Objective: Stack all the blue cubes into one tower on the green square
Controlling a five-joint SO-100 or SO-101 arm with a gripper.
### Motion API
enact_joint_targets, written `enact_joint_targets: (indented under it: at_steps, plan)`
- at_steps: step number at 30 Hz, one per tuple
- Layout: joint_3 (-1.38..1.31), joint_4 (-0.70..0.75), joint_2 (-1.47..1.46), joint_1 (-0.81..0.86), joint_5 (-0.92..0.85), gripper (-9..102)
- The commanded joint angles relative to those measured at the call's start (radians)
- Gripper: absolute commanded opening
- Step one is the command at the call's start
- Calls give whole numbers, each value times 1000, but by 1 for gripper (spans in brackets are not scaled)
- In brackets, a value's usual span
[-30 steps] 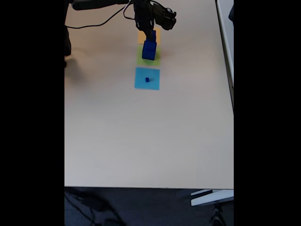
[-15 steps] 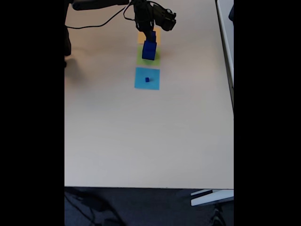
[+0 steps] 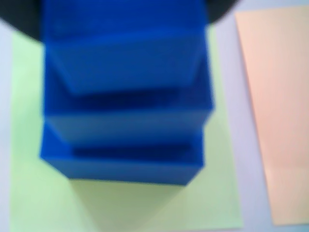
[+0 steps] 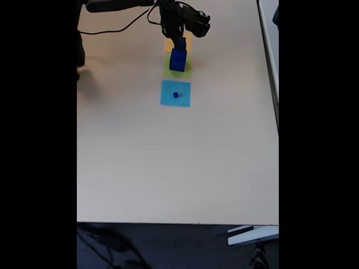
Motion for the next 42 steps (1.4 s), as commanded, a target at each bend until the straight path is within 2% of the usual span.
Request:
enact_joint_targets:
  at_steps: [1, 15, 26, 36, 42]
  plan:
    - [-5, -20, 91, 3, -12, 9]
    - [-8, -18, 89, -3, -5, 18]
    - [-38, -28, 86, -9, -31, 30]
    - [-97, -104, 86, -28, -38, 32]
    - [-141, -206, 87, -28, -52, 32]
